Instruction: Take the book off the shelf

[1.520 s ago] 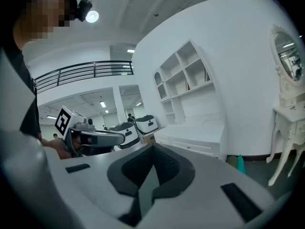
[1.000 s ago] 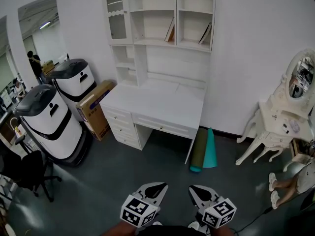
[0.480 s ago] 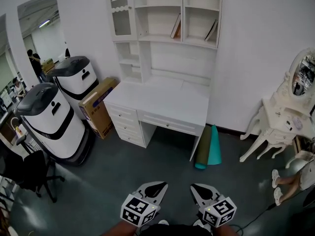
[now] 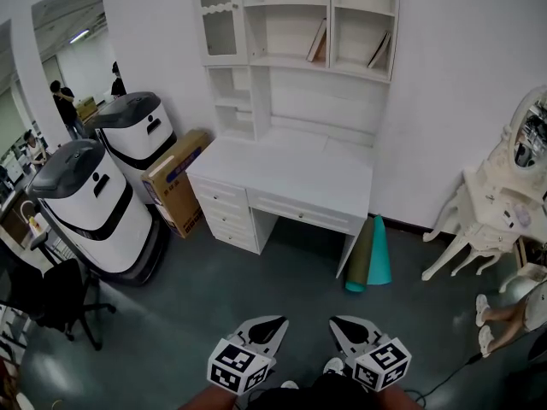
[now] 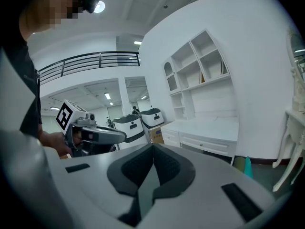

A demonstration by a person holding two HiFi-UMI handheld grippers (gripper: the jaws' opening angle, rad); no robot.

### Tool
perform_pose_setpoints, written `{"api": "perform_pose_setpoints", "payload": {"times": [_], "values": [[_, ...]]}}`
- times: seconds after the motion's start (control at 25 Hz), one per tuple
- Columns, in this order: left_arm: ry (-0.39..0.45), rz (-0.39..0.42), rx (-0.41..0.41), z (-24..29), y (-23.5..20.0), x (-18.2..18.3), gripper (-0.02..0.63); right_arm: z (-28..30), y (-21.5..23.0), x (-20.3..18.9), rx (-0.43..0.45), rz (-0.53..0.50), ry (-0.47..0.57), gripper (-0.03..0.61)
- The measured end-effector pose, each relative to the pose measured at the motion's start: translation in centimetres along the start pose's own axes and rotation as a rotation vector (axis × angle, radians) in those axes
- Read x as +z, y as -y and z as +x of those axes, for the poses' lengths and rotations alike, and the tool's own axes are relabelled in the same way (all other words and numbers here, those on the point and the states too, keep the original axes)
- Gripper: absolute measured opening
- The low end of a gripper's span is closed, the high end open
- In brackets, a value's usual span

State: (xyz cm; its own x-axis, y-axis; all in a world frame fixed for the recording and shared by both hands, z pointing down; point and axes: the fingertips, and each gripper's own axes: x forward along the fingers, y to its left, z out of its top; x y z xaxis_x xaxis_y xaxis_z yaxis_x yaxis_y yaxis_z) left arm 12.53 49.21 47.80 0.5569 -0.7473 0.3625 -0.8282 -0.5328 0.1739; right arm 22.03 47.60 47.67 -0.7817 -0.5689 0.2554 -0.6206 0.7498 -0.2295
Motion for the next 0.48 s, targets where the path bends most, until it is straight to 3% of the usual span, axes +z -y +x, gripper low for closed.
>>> {"api": "perform_pose_setpoints", "payload": {"times": [0.28,0.48], "values": [[0.003,-0.019,0.027,0.6,-1.9,0.2,0.011,2.3,1.8,0.7,0.030,0.120,0.019,0.025],[0.000,-0.024,0.053,2.1,-4.2,0.8,0.011,4.7,4.4,1.1,0.025,0.128,0.017,0.025]]}}
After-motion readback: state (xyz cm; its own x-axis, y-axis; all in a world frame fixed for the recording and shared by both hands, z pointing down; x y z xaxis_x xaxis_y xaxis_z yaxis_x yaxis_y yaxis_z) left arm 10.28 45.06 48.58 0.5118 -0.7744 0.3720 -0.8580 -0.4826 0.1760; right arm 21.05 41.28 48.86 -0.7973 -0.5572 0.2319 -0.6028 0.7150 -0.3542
